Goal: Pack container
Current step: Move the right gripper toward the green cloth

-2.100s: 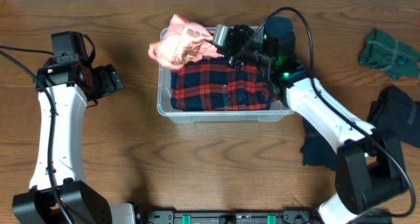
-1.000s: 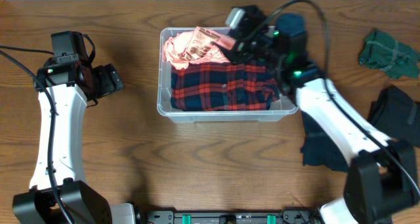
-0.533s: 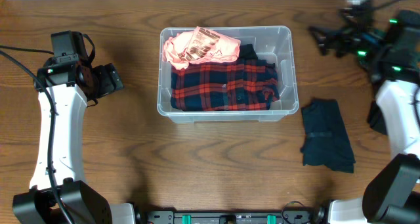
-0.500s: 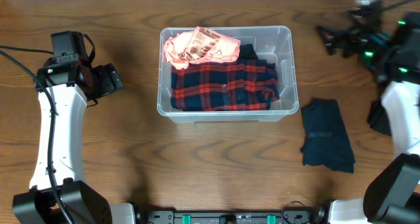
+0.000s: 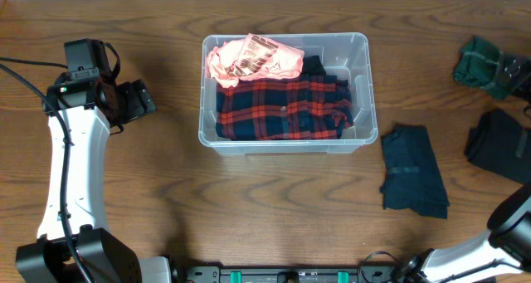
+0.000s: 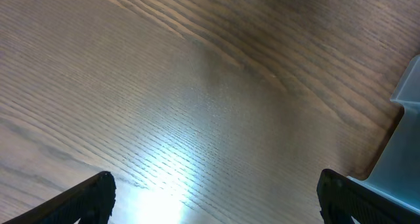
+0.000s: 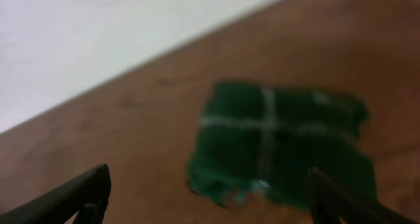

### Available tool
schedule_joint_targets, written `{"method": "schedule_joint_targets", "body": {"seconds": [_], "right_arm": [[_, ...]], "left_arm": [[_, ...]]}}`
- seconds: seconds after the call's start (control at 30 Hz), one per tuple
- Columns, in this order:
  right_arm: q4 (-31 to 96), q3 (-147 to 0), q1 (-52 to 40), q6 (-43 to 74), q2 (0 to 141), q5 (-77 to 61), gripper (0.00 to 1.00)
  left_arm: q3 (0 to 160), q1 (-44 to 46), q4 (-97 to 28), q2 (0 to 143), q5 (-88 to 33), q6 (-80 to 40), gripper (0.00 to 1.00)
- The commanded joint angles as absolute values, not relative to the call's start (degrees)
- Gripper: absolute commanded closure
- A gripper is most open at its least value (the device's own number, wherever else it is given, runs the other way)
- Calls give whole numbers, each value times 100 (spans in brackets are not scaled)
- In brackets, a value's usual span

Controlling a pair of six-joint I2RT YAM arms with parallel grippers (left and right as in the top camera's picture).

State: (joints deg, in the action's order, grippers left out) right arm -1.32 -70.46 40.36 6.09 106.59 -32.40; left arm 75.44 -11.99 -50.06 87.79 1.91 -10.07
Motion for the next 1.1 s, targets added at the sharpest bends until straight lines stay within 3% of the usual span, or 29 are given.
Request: {"method": "schedule_joint_targets", "body": {"seconds": [0.0,0.33,0.9,1.0,1.07], "right_arm": [[-152,-7238,4125,738,11028,-3282,9],[60,-8055,4429,764,11767,-3269,9],[-320,-8062,4547,725,12781,-2978,9],[-567,-8062,4525,729,12986,-2989,11],[-735,-8062,4497,773,13133,-3026,21]], "left_arm": [[7548,-1221,-5004,8809,259,-954,2],[7548,-1221,-5153,8809,259,-952,2],[7548,-1221,-5236,8809,259,-954,2],[7548,-1221,-5356,8809,261,-952,2],[7548,-1221,-5395,8809,261,-952,2]]}}
